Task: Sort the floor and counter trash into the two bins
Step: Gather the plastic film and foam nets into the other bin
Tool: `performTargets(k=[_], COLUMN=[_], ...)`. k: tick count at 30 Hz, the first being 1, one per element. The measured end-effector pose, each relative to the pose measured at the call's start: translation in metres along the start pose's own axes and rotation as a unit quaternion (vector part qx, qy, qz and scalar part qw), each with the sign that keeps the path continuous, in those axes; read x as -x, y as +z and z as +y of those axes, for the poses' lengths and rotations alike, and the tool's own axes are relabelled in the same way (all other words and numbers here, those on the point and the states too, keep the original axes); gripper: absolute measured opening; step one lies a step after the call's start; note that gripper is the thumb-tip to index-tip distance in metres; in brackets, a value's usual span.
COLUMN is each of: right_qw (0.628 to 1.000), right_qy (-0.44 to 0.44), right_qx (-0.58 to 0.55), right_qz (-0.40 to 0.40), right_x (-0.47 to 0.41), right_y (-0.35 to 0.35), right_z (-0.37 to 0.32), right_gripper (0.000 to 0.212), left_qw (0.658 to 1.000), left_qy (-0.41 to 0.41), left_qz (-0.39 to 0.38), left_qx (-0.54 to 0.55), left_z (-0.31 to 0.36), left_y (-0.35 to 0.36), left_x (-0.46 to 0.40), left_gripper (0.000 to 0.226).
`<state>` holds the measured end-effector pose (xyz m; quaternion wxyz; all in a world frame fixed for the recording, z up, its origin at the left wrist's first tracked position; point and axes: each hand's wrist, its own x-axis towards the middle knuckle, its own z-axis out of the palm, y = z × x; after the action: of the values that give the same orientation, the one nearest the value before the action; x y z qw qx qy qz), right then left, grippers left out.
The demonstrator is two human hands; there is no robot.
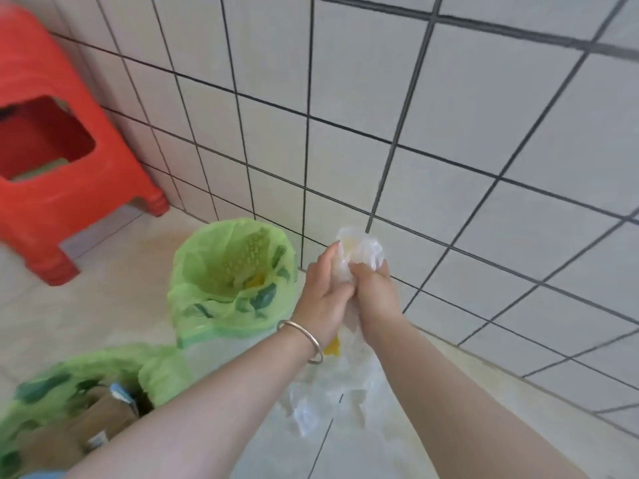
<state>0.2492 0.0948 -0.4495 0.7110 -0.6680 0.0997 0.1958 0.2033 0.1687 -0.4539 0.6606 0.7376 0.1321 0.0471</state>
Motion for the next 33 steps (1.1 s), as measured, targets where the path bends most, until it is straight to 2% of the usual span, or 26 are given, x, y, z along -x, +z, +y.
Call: performTargets(k=[2, 4, 10, 13, 21, 24, 26, 29, 31, 33], right_qw=[0.999, 0.997, 0.989, 0.988, 0.971, 0.947, 0.935, 0.938, 0.924, 0.887], right_qy=[0.022, 0.055, 0.043, 0.017, -0.056, -0.069, -0.049, 0.018, 0.096, 0.109], right_qx=[-0.009, -0.020, -0.001, 0.013, 0.179, 0.258, 0.306, 0.309, 0.328, 0.398], right_qz=[-0.028, -0.051, -0.140, -0.152, -0.150, -0.179, -0.170, -0.155, -0.170, -0.206], right_x=[-0.002, -0.005, -0.029, -0.052, -0.104, -0.122, -0.134, -0.147, -0.151, -0.155], right_y=[0.034, 0.064, 0.127, 0.146, 0.178, 0.187, 0.195, 0.200, 0.202, 0.201], right_z=[-0.001, 0.002, 0.011, 0.017, 0.051, 0.066, 0.074, 0.085, 0.089, 0.091], right_gripper=[0.019, 0.017, 0.020, 0.026, 0.018, 0.019, 0.022, 0.023, 0.032, 0.042], left_qw=[0.998, 0.994, 0.987, 0.984, 0.971, 0.970, 0.964, 0.952, 0.926, 0.880], left_qy=[0.025, 0.037, 0.034, 0.016, -0.087, -0.126, -0.176, -0.229, -0.262, -0.299], left_qz=[0.041, 0.074, 0.154, 0.175, 0.218, 0.200, 0.157, 0.116, 0.050, -0.022], left_qx=[-0.032, -0.071, -0.040, -0.019, -0.034, -0.056, -0.125, -0.167, -0.268, -0.367], left_z=[-0.003, -0.012, -0.028, -0.040, -0.098, -0.111, -0.123, -0.135, -0.141, -0.143], left_y=[-0.032, -0.059, -0.109, -0.127, -0.158, -0.162, -0.166, -0.170, -0.172, -0.171], left_x=[-0.003, -0.008, -0.026, -0.049, -0.112, -0.127, -0.140, -0.154, -0.160, -0.163], left_gripper=[0.049, 0.045, 0.053, 0.049, 0.042, 0.025, 0.018, 0.039, 0.034, 0.037])
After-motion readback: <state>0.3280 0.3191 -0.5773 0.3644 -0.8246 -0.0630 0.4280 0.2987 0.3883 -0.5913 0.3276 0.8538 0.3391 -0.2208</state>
